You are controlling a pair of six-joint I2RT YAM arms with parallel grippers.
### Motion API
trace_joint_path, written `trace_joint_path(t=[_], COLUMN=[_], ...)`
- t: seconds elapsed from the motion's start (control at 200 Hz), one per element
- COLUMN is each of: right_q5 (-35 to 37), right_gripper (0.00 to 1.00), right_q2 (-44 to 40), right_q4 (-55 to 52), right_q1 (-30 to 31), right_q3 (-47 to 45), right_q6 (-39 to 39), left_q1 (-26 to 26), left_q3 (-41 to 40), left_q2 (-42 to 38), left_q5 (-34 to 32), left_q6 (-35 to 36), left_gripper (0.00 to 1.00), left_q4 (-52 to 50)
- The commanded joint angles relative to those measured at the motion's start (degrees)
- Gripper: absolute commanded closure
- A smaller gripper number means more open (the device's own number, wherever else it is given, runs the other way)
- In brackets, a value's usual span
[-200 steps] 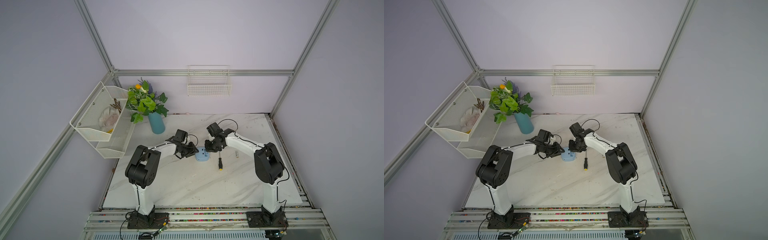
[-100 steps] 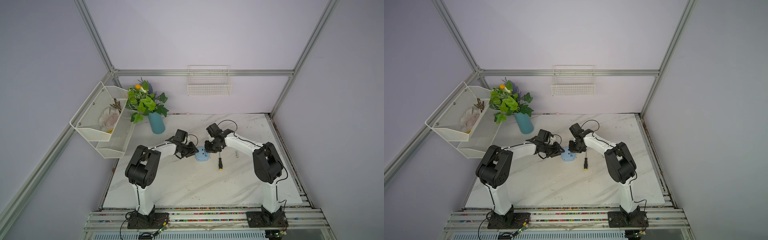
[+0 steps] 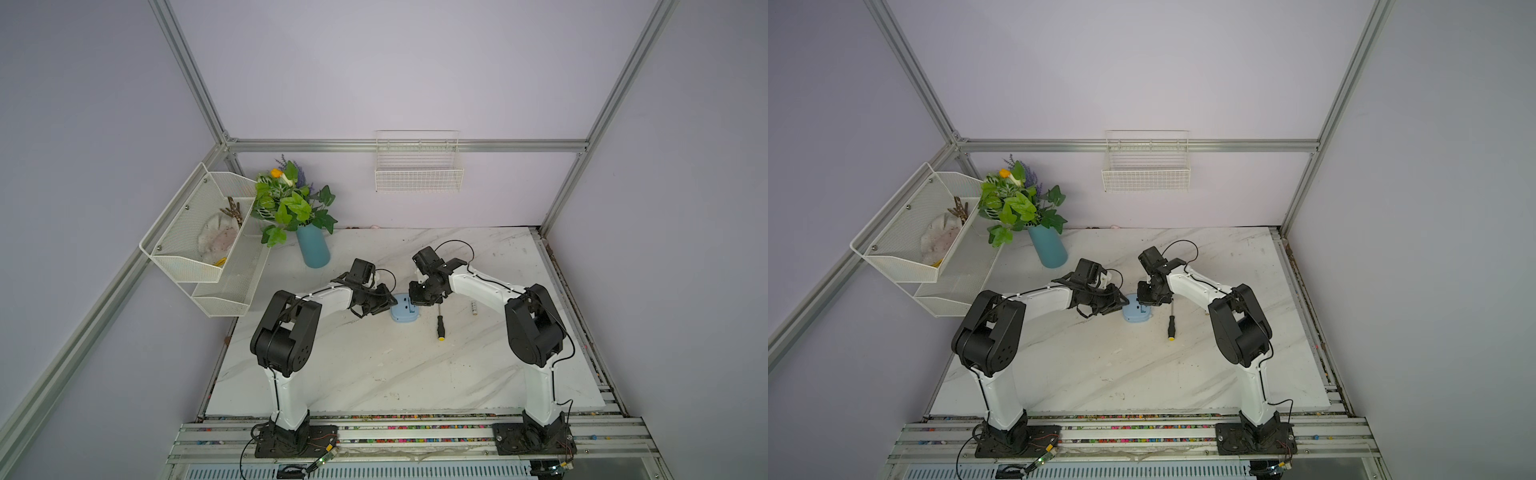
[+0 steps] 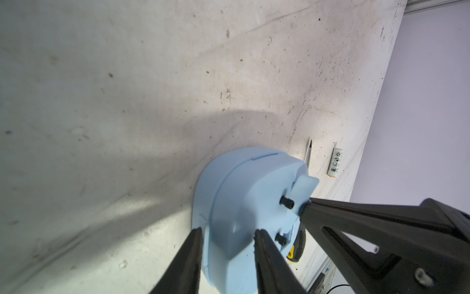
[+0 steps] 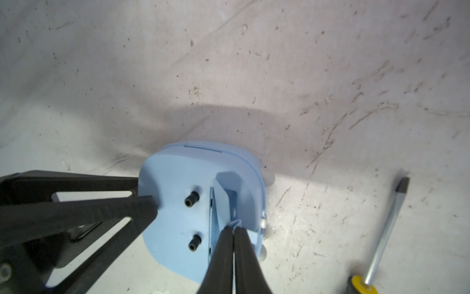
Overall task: Remove the battery from the alarm
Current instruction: Pick up the cover from the alarm, then install the cover on the alarm.
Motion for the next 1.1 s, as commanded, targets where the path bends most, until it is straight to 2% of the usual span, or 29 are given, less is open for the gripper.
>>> trace_joint_path(t=[0.0,0.21,0.665,1.095], right_q5=[1.3,1.17,0.04,-12.54], right_gripper=[0.92,1.0,1.0,1.0], right_q2=[1.14,-0.05,-5.88,0.39], right_q4=[-0.07,-0.1,-2.03,-8.54], right_q1=[0.31,-0.18,-3.95,-6.61], right_q3=[0.63,0.22,0.26,5.88], right_q6=[-0.13,0.13,-0.75,-8.15], left_q1=[0.27,0.27,0.23,0.35], left_q3=[0.09,-0.05,-0.1,-0.01], left_q2=[0.1,-0.11,-0.29,-0.16], left_q5=[0.67,0.58,0.5,0.58], left_q6=[0.0,0.0,0.0,0.09], left_gripper=[0.61,0.62,0.62,0.62], left_q4=[0.52,0.58,0.66,0.62])
